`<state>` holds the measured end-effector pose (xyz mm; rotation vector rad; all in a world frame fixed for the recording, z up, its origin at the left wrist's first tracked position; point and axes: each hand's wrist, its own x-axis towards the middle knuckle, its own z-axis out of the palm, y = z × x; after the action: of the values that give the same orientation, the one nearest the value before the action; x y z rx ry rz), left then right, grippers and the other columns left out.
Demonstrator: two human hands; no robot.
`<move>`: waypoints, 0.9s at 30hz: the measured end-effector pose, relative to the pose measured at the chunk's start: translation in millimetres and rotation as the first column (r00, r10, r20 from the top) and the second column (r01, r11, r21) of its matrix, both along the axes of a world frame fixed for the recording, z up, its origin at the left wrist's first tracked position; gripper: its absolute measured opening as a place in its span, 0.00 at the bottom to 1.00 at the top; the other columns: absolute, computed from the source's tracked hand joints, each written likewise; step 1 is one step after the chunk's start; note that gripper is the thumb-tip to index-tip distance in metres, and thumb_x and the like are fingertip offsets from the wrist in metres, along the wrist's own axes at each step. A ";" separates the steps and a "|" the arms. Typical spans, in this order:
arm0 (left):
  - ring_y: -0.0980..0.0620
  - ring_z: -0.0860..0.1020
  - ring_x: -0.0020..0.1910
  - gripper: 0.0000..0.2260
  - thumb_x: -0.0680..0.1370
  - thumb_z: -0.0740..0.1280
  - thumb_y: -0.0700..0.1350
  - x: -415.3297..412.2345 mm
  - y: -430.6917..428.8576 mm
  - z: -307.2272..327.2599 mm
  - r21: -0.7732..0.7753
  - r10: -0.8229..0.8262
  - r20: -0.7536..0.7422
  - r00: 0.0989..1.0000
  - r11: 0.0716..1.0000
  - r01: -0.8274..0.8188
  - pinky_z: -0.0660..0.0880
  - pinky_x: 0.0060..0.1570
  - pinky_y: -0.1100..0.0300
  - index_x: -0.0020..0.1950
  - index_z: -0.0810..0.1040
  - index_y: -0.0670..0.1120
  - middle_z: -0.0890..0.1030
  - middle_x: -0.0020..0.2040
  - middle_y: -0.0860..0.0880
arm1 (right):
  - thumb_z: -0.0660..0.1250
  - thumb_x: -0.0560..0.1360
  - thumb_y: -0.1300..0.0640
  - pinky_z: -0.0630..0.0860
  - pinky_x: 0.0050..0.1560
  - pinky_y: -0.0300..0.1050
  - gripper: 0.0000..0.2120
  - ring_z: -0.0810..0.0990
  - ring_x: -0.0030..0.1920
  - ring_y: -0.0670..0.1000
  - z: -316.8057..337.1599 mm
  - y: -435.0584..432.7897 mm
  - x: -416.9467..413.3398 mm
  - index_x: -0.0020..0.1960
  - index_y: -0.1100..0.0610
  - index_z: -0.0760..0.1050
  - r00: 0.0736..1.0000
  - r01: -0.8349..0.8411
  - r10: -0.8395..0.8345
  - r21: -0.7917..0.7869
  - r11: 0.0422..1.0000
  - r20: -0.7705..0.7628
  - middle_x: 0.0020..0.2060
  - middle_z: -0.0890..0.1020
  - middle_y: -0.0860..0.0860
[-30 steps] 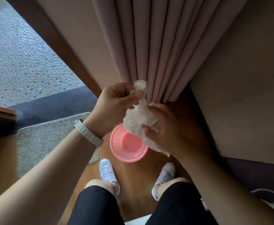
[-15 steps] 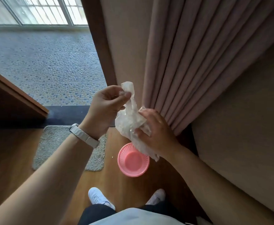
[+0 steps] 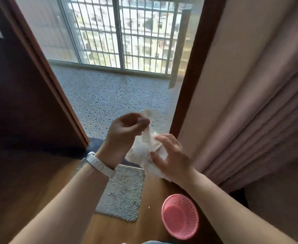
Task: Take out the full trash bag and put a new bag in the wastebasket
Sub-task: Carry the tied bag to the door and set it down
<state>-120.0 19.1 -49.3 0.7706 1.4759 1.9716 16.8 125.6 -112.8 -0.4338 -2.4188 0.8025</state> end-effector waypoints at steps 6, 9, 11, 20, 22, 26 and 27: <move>0.51 0.74 0.36 0.04 0.71 0.73 0.42 -56.3 -85.5 1.3 -0.017 0.146 -0.004 0.989 0.989 -0.146 0.70 0.42 0.52 0.37 0.80 0.48 0.77 0.34 0.50 | 0.72 0.71 0.53 0.78 0.50 0.51 0.22 0.78 0.53 0.55 -2.1 -63.9 -87.0 0.63 0.56 0.73 0.982 -0.183 0.182 0.014 0.983 0.044 0.57 0.77 0.53; 0.51 0.74 0.35 0.05 0.70 0.76 0.42 -74.5 -122.5 0.5 -0.003 0.254 0.034 0.967 0.967 -0.254 0.71 0.40 0.56 0.38 0.81 0.46 0.76 0.35 0.48 | 0.72 0.71 0.52 0.77 0.49 0.49 0.22 0.78 0.52 0.55 -4.3 -88.7 -127.0 0.62 0.55 0.72 0.954 -0.296 0.294 0.028 0.955 0.057 0.56 0.77 0.53; 0.51 0.74 0.35 0.05 0.70 0.75 0.42 -86.3 -149.1 -1.6 0.006 0.322 0.042 0.946 0.947 -0.323 0.72 0.39 0.58 0.40 0.80 0.44 0.76 0.36 0.46 | 0.71 0.71 0.51 0.76 0.47 0.48 0.22 0.78 0.51 0.54 -7.4 -107.6 -152.5 0.63 0.53 0.71 0.926 -0.373 0.370 0.031 0.927 0.068 0.57 0.77 0.52; 0.54 0.76 0.30 0.05 0.76 0.70 0.39 -150.3 -225.8 -16.4 -0.005 0.520 0.135 0.843 0.851 -0.525 0.75 0.33 0.61 0.40 0.80 0.44 0.77 0.32 0.49 | 0.64 0.71 0.40 0.74 0.40 0.43 0.22 0.76 0.48 0.47 -20.6 -179.2 -262.8 0.62 0.47 0.69 0.787 -0.616 0.606 0.089 0.783 0.116 0.57 0.74 0.42; 0.51 0.74 0.33 0.06 0.76 0.71 0.42 -174.0 -232.2 -20.1 -0.032 0.563 0.110 0.819 0.825 -0.564 0.74 0.36 0.58 0.38 0.80 0.45 0.76 0.34 0.47 | 0.64 0.72 0.41 0.74 0.38 0.43 0.21 0.76 0.48 0.47 -23.5 -183.9 -295.1 0.61 0.48 0.70 0.744 -0.668 0.655 0.126 0.733 0.131 0.55 0.74 0.43; 0.54 0.74 0.35 0.09 0.76 0.70 0.40 -231.2 -232.4 -21.2 -0.073 0.641 0.067 0.765 0.768 -0.637 0.72 0.37 0.61 0.36 0.79 0.46 0.77 0.37 0.48 | 0.65 0.71 0.42 0.72 0.35 0.41 0.19 0.78 0.46 0.49 -25.5 -181.0 -367.7 0.60 0.48 0.71 0.675 -0.737 0.723 0.108 0.667 0.144 0.54 0.76 0.44; 0.55 0.75 0.33 0.09 0.77 0.69 0.40 -246.2 -230.5 -19.7 -0.077 0.657 0.078 0.750 0.754 -0.652 0.73 0.35 0.63 0.36 0.80 0.46 0.77 0.36 0.50 | 0.66 0.71 0.43 0.73 0.34 0.41 0.19 0.79 0.45 0.50 -23.9 -179.2 -385.3 0.59 0.48 0.72 0.662 -0.749 0.737 0.107 0.653 0.135 0.53 0.77 0.45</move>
<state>-366.1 -211.4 -69.0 0.1015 1.8948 2.4126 -368.5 -53.7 -136.6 0.6807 -2.7050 0.9077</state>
